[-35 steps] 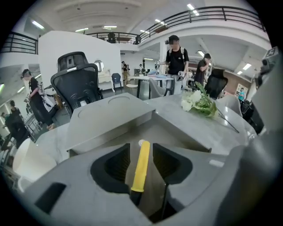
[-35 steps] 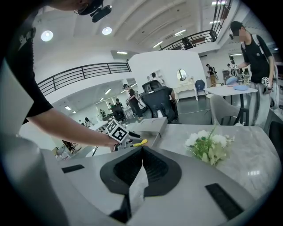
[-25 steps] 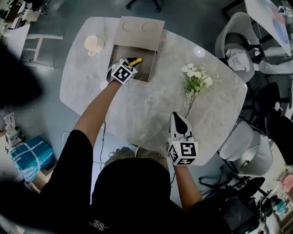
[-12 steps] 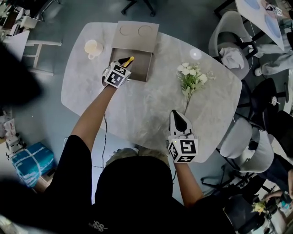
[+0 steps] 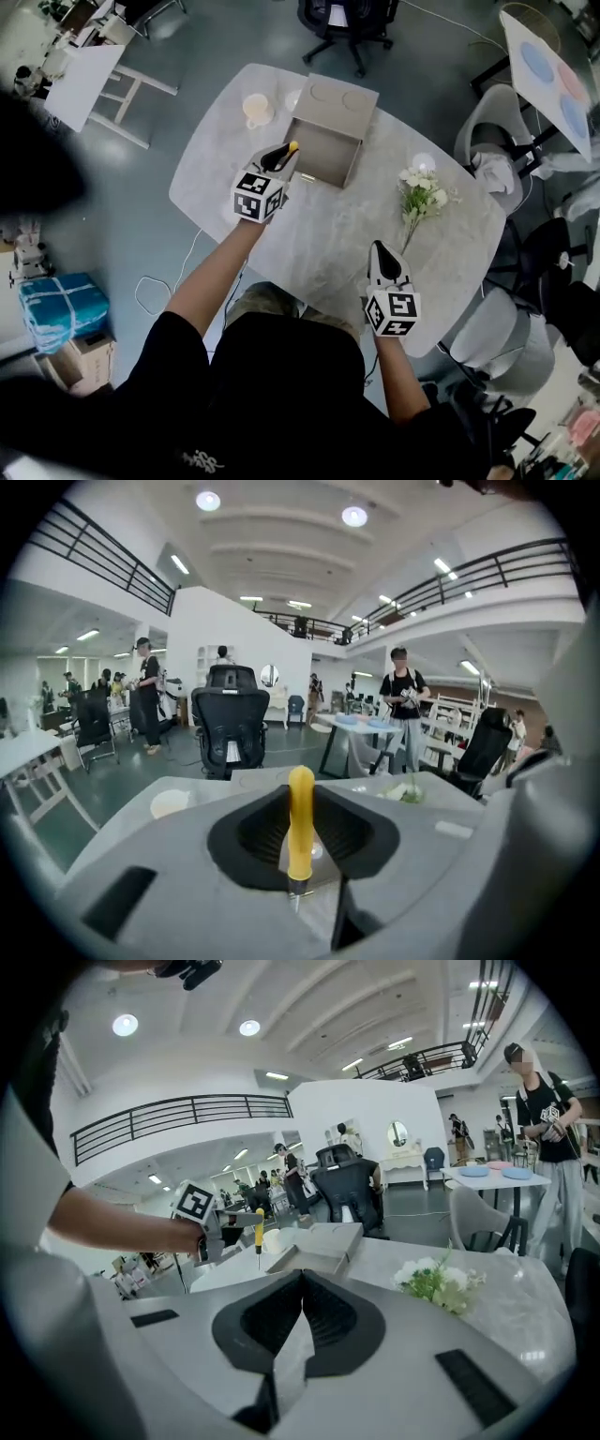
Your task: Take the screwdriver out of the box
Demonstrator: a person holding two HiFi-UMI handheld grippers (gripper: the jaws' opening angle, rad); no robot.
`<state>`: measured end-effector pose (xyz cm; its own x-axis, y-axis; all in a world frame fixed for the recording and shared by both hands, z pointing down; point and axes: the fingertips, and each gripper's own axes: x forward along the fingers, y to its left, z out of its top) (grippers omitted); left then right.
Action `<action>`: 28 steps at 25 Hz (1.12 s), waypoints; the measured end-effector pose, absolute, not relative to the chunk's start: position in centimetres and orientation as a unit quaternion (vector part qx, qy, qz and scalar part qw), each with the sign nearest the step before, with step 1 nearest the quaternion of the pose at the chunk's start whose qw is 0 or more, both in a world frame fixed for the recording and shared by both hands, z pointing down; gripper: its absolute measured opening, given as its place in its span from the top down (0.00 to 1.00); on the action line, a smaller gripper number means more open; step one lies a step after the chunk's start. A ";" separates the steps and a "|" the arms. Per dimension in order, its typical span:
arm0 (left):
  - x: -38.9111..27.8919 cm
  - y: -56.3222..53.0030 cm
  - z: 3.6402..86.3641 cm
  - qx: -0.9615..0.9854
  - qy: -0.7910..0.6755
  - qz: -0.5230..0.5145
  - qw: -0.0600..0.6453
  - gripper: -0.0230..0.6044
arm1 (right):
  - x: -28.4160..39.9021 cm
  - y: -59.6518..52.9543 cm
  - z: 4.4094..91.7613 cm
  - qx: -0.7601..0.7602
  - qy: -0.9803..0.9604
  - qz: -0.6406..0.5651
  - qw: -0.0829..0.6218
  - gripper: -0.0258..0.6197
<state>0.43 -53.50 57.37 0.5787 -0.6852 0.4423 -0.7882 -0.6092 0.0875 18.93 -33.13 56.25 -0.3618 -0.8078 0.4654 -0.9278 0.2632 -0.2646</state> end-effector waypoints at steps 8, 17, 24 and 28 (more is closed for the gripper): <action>-3.2 -43.7 48.2 0.880 -0.450 0.090 0.122 0.82 | 15.6 -35.1 49.1 0.567 -0.795 0.201 0.082 0.94; -7.4 -39.5 41.7 0.882 -0.456 0.014 0.117 0.82 | 12.0 -35.9 44.4 0.600 -0.782 0.148 0.078 0.94; -11.2 -38.4 40.1 0.883 -0.455 0.000 0.112 0.82 | 8.2 -35.6 41.2 0.613 -0.777 0.112 0.083 0.94; -12.8 -38.4 39.9 0.886 -0.451 -0.003 0.112 0.82 | 6.9 -35.7 39.6 0.622 -0.773 0.098 0.075 0.94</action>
